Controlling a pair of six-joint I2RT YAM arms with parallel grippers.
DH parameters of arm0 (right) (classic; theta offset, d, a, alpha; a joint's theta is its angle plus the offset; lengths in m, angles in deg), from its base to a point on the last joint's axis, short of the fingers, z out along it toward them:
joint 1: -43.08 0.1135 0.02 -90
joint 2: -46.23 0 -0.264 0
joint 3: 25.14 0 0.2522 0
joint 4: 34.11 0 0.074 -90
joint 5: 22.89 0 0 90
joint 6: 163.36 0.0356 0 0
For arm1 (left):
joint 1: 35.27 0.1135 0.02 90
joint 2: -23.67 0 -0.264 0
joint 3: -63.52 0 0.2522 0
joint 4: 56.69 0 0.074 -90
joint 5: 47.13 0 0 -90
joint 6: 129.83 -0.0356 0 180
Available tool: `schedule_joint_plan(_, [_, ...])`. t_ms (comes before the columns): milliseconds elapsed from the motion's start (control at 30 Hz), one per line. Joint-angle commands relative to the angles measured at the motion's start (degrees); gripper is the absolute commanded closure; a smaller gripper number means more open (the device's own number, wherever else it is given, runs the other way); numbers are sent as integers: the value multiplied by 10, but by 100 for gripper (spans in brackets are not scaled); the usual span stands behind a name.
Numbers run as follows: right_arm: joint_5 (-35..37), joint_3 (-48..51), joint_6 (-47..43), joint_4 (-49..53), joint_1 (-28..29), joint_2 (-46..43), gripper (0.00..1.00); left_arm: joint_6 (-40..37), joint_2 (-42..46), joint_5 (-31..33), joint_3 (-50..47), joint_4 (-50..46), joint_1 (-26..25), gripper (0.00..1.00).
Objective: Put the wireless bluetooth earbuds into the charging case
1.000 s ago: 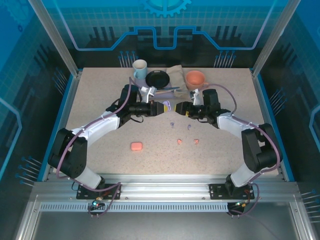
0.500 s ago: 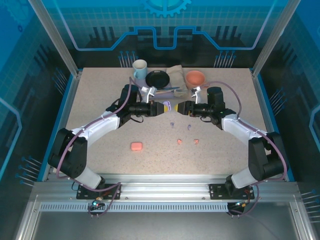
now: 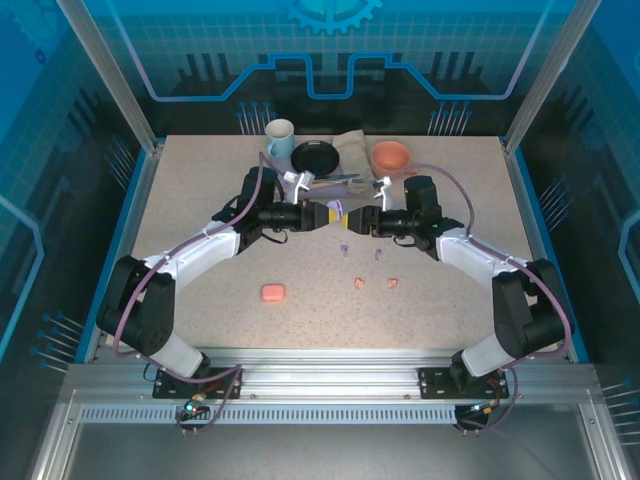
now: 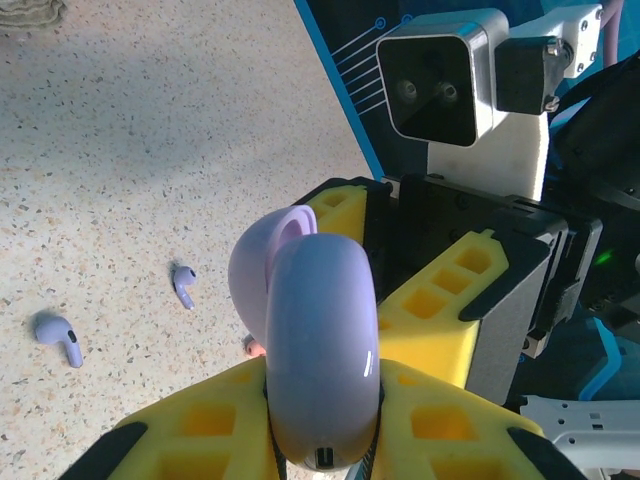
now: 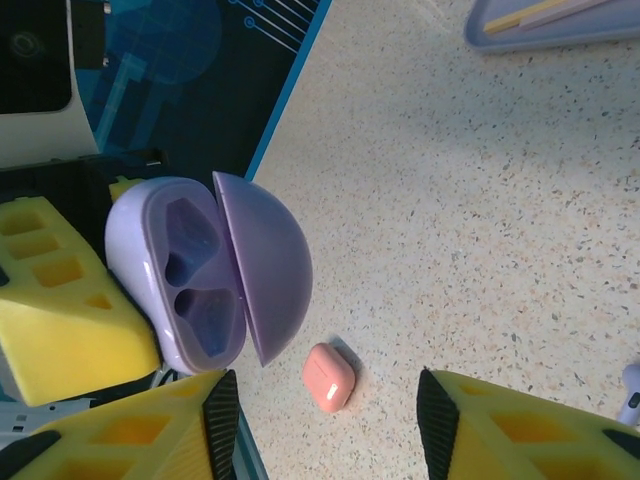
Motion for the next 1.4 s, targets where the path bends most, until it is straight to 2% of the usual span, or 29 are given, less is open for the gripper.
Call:
schedule_joint_plan(0, [2,-21,3,-8,9,10,49,-12,-5,-20,16,-2,0,80])
schedule_joint_plan(433, [14,-44,15,-10,8,25,56,-12,-4,-28,13,0,0,80])
schedule_joint_plan(767, [6,-53,17,-11,11,39,67,-12,-6,-28,15,1,-1,80])
schedule_joint_plan(1100, [-10,-57,19,-16,17,45,68,-8,-12,-30,27,3,-1,80])
schedule_joint_plan(1367, [-21,-66,21,-18,17,53,77,-1,-15,-36,30,13,-1,81])
